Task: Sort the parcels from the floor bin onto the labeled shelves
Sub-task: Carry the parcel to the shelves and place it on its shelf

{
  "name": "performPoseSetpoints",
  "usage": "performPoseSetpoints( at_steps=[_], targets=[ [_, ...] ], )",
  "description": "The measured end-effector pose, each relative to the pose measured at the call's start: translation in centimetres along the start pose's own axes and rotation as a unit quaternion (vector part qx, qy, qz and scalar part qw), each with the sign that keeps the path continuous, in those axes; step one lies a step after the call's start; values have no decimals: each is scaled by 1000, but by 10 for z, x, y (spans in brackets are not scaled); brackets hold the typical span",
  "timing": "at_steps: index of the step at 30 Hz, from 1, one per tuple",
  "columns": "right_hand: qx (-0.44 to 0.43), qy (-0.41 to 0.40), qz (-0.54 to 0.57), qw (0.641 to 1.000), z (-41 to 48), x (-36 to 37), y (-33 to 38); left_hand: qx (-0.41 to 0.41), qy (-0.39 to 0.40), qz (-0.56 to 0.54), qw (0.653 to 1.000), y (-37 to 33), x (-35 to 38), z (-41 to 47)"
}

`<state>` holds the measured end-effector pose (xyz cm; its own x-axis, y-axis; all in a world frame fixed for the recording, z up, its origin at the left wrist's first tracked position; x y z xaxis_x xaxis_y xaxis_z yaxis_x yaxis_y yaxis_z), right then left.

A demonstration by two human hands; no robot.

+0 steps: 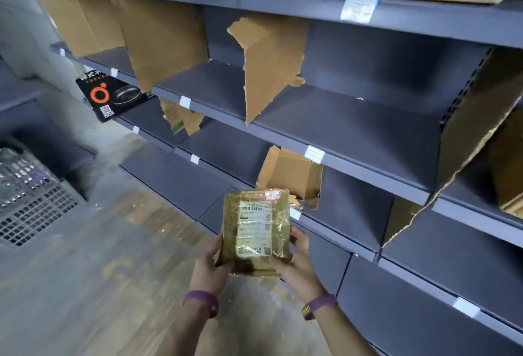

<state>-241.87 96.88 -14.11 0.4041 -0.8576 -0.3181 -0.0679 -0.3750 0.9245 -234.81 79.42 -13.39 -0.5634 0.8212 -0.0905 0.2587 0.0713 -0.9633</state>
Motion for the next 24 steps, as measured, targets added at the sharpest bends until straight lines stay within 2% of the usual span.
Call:
performPoseSetpoints(
  at_steps=[3,7,11,16,24],
  targets=[
    [22,-16,-4,1000,18,-1,-3,-2,29,0,1000,-4,7,21],
    [51,-64,2,997,27,-2,-9,12,121,17,992,-8,20,49],
    [76,-128,29,988,21,1,-20,-20,199,52,978,-6,33,72],
    [140,-182,48,972,12,12,-43,-88,233,68,966,16,41,81],
    [192,-239,109,946,-3,19,-60,-116,303,117,939,30,59,88]
  ],
)
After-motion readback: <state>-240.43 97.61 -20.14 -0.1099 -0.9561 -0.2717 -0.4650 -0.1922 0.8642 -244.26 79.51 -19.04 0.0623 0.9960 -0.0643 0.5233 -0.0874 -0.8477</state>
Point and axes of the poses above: each hand's wrist, its own z-axis towards the middle knuckle, its own x-axis out of the palm, y = z × x, the point moved 1 cm from there along z, towards the middle knuckle, and after that the axes turned 12 degrees about -z, right-handed, at the moved point
